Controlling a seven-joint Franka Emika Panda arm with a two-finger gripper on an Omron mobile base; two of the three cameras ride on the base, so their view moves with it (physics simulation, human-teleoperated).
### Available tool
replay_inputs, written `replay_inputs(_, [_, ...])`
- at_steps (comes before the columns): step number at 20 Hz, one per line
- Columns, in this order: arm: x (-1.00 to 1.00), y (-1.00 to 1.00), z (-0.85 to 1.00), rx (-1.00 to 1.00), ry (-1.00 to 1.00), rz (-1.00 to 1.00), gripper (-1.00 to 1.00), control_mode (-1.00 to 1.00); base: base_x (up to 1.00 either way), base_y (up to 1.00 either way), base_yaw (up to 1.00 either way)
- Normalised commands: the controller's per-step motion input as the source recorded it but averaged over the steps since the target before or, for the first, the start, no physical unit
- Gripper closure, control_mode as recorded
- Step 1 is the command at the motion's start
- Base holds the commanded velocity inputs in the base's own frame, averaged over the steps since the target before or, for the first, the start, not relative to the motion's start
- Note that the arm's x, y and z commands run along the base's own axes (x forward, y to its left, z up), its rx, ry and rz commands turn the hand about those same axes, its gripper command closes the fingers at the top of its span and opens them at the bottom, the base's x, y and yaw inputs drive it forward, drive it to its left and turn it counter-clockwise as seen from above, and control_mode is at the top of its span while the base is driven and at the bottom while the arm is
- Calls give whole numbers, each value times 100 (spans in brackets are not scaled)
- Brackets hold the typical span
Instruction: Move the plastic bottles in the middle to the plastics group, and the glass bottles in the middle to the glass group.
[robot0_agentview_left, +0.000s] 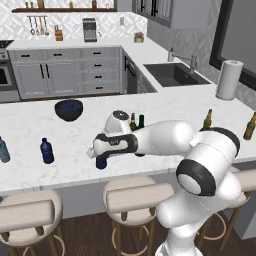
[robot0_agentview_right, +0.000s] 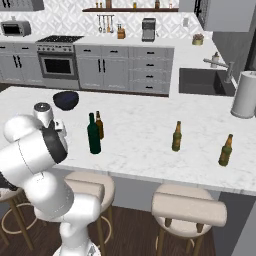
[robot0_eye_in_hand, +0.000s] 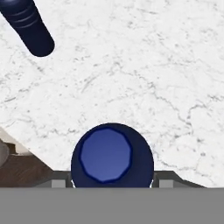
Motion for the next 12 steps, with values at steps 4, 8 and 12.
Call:
replay_inputs(4, [34,85,5,-2,0,20,100,-100,0,0,0])
replay_inputs(8, [21,57,-4,-2,0,9,100,-100,0,0,0])
replay_inputs(12, [39,39,-3,-4,0,1,100,-100,0,0,0])
